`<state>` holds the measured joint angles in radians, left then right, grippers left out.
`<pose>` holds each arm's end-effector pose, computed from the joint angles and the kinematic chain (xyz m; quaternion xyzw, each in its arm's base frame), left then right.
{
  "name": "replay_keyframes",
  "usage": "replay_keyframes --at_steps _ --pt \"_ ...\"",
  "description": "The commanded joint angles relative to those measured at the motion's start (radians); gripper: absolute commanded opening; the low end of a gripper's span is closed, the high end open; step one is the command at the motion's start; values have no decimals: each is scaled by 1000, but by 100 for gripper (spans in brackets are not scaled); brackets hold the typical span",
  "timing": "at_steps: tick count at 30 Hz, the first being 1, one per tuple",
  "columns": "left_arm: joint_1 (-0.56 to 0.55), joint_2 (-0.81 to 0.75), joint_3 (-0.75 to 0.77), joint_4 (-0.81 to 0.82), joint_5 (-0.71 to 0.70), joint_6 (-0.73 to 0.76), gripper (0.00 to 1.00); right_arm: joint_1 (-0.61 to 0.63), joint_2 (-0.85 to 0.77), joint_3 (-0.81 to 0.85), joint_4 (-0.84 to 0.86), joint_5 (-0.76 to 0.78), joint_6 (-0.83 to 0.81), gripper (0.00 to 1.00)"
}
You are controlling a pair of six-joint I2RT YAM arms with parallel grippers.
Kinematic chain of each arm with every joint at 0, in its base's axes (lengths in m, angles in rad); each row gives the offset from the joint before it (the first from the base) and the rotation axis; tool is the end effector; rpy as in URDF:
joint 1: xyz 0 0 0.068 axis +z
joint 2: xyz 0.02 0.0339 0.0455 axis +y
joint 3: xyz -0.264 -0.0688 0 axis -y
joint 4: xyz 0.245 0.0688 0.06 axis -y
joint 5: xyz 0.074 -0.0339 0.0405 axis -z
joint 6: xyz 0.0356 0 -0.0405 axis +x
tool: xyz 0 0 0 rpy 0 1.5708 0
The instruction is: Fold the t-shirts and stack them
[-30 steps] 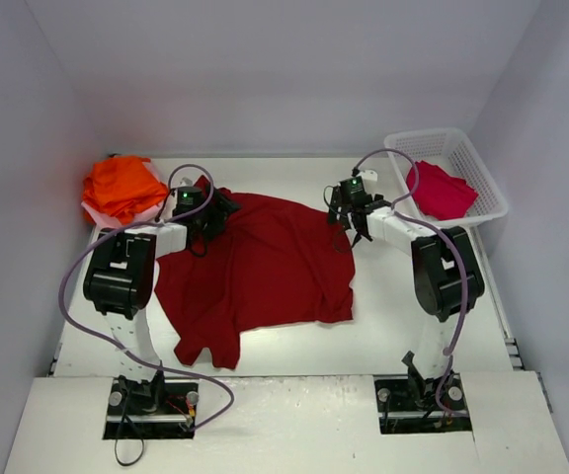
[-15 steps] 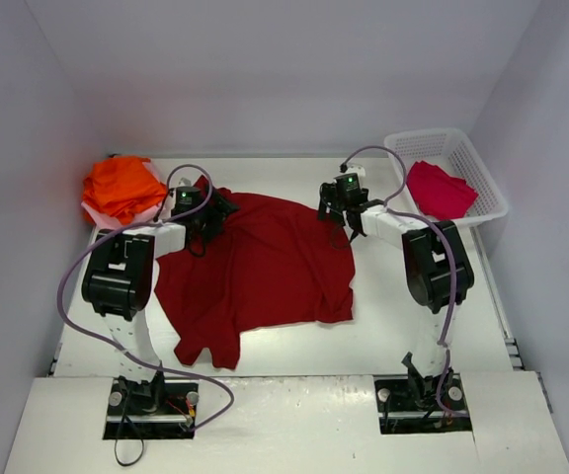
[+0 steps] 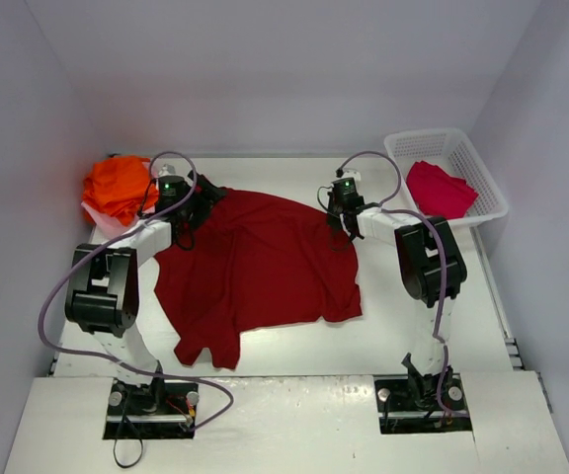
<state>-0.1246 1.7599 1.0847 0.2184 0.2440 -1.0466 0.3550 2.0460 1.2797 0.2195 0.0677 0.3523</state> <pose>0.3917 -0.0577 0.2186 -0.3172 0.7832 -0.3761 0.3802 0.4251 0.1550 0.1646 0.0154 0.8713 0.1419 0.4696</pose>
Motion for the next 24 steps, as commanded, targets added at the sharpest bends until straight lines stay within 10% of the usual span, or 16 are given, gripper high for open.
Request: replay_keyframes --at_steps 1,24 --pt "32 -69 55 10 -20 31 76 2 -20 9 27 53 -19 0" --pt "77 180 306 56 -81 209 76 6 -73 -31 12 80 -38 0"
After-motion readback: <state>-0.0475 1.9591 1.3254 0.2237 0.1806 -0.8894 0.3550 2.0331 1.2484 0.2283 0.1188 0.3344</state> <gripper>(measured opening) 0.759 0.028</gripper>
